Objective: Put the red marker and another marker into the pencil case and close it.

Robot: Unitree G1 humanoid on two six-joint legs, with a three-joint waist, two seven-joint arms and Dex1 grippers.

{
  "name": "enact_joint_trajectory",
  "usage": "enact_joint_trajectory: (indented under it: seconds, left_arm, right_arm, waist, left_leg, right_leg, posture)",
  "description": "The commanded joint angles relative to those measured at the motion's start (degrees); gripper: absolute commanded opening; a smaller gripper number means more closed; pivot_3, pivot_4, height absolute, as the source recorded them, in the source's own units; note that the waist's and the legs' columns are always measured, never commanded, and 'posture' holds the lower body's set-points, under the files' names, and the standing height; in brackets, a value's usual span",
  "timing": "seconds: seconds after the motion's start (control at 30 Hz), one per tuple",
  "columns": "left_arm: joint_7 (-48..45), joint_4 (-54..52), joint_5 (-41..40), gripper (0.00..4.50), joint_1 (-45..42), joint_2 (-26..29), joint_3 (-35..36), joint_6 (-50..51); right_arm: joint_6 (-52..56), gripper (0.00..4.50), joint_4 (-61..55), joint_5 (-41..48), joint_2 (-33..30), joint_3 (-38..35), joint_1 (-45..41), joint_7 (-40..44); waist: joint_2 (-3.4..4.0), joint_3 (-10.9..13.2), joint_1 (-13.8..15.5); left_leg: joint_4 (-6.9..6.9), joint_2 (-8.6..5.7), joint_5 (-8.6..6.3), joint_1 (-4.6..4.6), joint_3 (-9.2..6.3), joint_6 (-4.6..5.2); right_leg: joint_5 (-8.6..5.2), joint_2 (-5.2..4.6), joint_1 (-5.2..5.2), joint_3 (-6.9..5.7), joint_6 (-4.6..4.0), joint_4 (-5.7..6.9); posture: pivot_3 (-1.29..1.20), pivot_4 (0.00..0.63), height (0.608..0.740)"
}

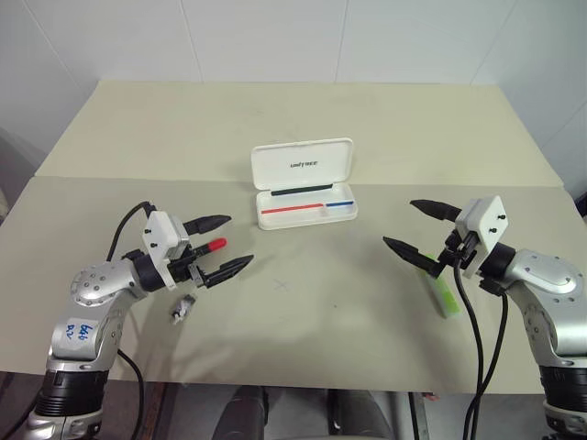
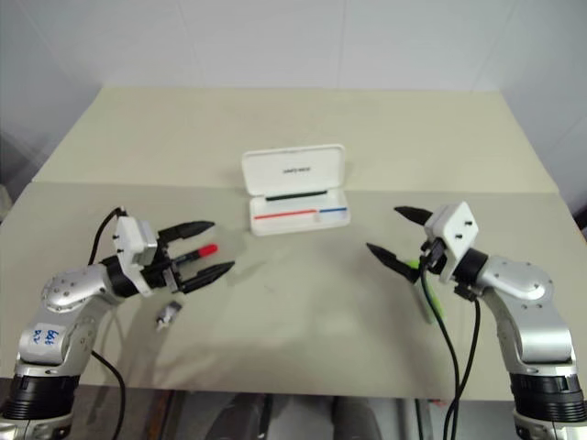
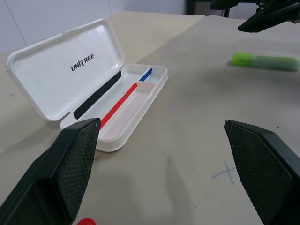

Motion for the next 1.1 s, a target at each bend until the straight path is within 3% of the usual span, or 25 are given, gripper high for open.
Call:
enact_joint_trajectory:
  seconds: [0.03,0.2,0.47,0.57,0.7,0.83,1.1]
  left_arm:
    - [-0.3,-1.5,-0.4,4.5,-0.1,0.9,1.4,-0.7]
    - [0.0,-1.9,-0.2,4.5,-0.4,0.7,0.8,-0.3]
    - [-3.2,3.9,0.6,4.5,-3.7,3.1,1.6,-2.5]
    - [-4.1,5.3,0.3,3.93,-5.2,3.1,1.5,-3.0]
    - [-5.0,7.8,2.0,2.66,-8.0,3.4,-0.5,-2.9]
    - [-7.0,12.4,3.2,2.66,-12.2,4.2,-1.9,-2.0]
    - [-12.3,30.8,13.5,2.66,-28.7,6.2,-11.1,-3.6]
  right_arm:
    - [-1.3,4.48,-1.0,0.7,0.3,-0.1,-0.5,0.4]
    - [-2.6,4.48,1.4,1.3,-1.0,-1.1,-1.8,2.5]
    - [0.9,4.48,-4.3,5.1,-0.4,0.7,-5.3,2.9]
    - [2.9,4.5,-7.5,6.8,-0.2,1.2,-6.7,2.0]
    - [4.4,4.5,-10.0,7.6,0.8,2.1,-8.3,0.3]
    - [6.0,4.5,-12.3,7.8,1.9,3.4,-8.9,-1.4]
    - [12.2,4.5,-16.4,13.9,1.9,5.0,-13.2,-0.8]
  waist:
    - [0.0,0.0,0.0]
    - [0.0,0.0,0.0]
    - [0.0,0.0,0.0]
    - [0.0,0.0,0.0]
    - [0.0,0.0,0.0]
    - [0.0,0.0,0.0]
    - [-0.04,0.0,-0.1]
  left_leg:
    - [0.0,0.0,0.0,0.0,0.0,0.0]
    - [0.0,0.0,0.0,0.01,0.01,0.02]
    - [0.0,0.0,0.01,0.02,0.0,0.02]
    - [0.0,0.0,0.01,0.02,0.0,0.02]
    - [0.0,0.0,0.02,-0.01,0.0,-0.01]
    - [0.01,0.0,0.02,-0.04,-0.01,0.01]
    - [0.04,-0.03,0.07,-0.21,0.02,0.01]
  right_leg:
    - [0.0,0.0,0.0,0.0,0.0,0.0]
    - [0.01,0.0,0.0,0.0,0.01,0.04]
    - [0.01,0.01,-0.01,0.0,0.0,0.07]
    - [0.01,0.0,-0.02,0.0,0.01,0.06]
    - [0.01,0.0,-0.02,-0.01,0.01,0.01]
    - [0.01,0.0,-0.09,-0.02,0.01,0.08]
    - [0.01,0.02,-0.38,0.0,0.02,0.3]
  posture:
    - [0.0,0.15,0.74]
    - [0.0,0.15,0.74]
    - [0.0,0.15,0.74]
    - [0.0,0.15,0.74]
    - [0.0,0.15,0.74]
    - [0.0,0.15,0.74]
    - [0.0,0.15,0.74]
